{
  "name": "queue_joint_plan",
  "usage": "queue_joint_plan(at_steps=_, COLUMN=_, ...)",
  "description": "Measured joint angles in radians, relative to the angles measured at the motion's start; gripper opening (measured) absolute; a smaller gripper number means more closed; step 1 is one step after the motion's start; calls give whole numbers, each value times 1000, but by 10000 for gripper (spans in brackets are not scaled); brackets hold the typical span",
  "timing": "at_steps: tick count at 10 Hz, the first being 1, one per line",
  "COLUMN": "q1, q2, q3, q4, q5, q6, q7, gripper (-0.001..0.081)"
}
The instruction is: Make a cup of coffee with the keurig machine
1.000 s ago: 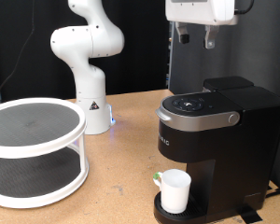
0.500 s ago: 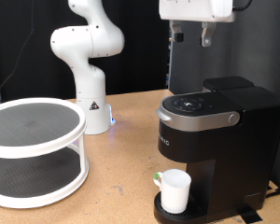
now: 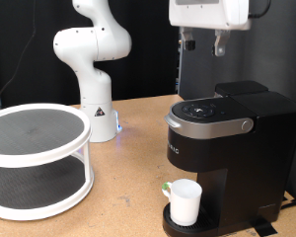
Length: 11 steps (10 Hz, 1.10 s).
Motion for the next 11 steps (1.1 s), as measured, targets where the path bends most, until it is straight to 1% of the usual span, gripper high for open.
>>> queue_joint_plan(at_steps=2, q1=0, q2=28, q3=3, q4=-4, q5=-27, q6=24, q7=8, gripper=805)
queue_joint_plan(at_steps=5, q1=0, q2=58, q3=13, q4=-23, q5=-42, q6=50, q7=11, gripper=805)
queue_joint_plan(at_steps=6, q1=0, q2=61, q3=16, q4=-32, q5=-44, q6=58, q7=11, gripper=697)
queue_joint_plan(at_steps=7, q1=1, q2=63, q3=18, q4=-42, q5=-48, q6=67, q7=11, gripper=697)
queue_joint_plan(at_steps=8, q1=1, q2=66, q3=20, q4=-52, q5=-54, q6=73, q7=11, gripper=529)
queue_joint_plan(at_steps=9, q1=1, q2=69, q3=22, q4=-62, q5=-63, q6=79, q7=11, gripper=529)
queue_joint_plan(at_steps=11, q1=1, q2=74, q3=29, q4=-87, q5=-83, q6=97, q7=20, gripper=171)
